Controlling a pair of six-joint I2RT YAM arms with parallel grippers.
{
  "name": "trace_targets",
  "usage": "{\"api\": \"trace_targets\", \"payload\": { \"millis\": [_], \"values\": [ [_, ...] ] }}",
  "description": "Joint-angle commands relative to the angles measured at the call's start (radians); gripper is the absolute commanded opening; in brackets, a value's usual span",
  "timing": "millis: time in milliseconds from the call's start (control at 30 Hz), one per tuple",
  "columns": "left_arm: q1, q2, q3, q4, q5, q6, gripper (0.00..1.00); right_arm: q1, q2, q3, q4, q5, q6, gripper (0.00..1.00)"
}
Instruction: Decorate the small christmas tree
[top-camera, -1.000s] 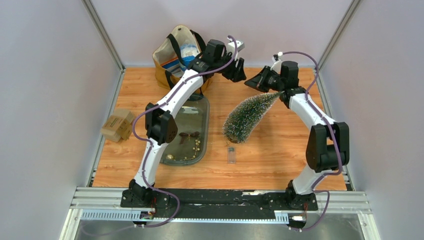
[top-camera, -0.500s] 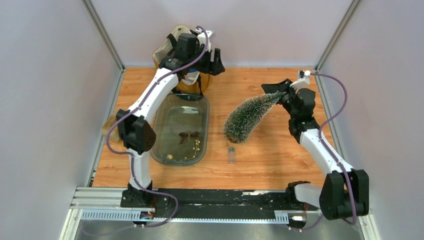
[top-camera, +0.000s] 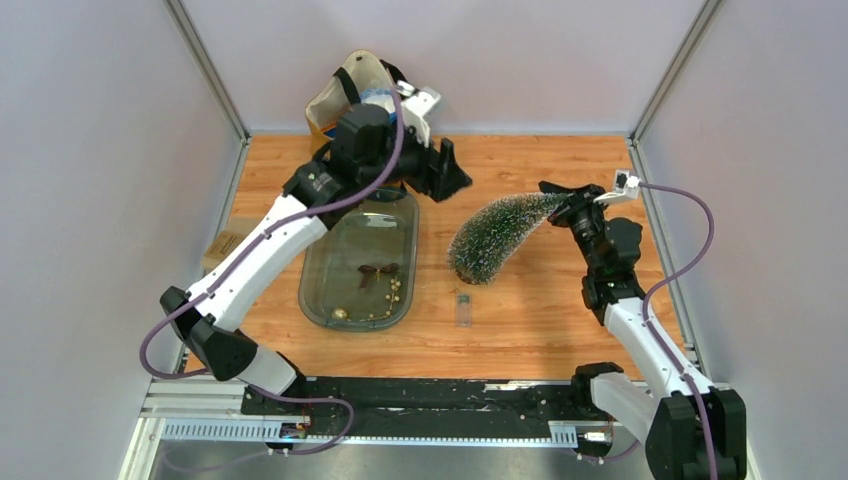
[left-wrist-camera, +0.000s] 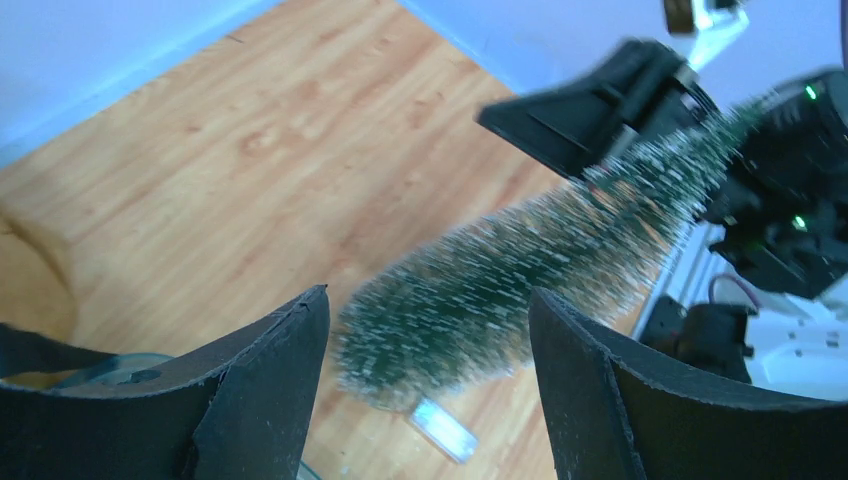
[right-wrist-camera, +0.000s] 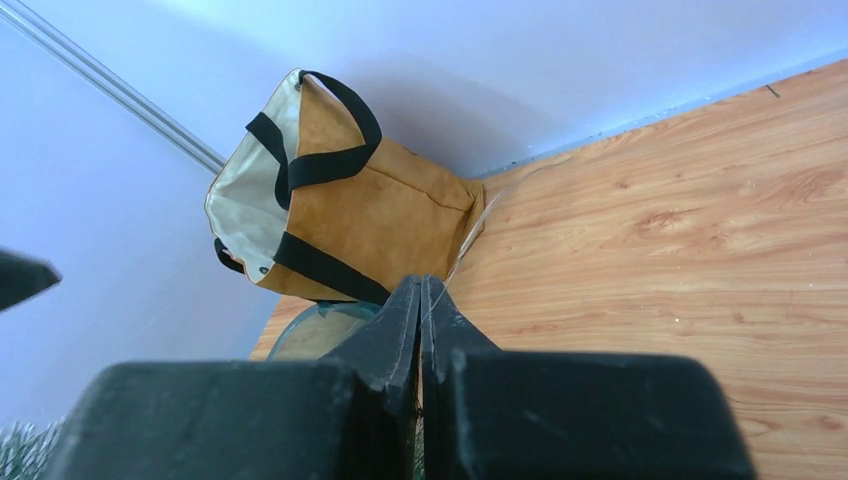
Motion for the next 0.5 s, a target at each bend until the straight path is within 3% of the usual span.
{"api": "trace_targets", "payload": {
  "millis": [0,267,467],
  "values": [
    [-0.173,-0.071,-0.073,-0.010,-0.125,0.075,0.80,0.004,-0.041,-0.024,0.082,0.007,-0.054,0.03],
    [-0.363,-0.047,-0.125,0.041,-0.392,0.107,0.82,0.007,-0.108,-0.093,0.121,-0.031,-0.102,0.08],
    [-0.394,0.022,-0.090,0.038,-0.547,0.092,0.82,0.007,-0.176,-0.145,0.154,-0.112,-0.156,0.11]
  ]
}}
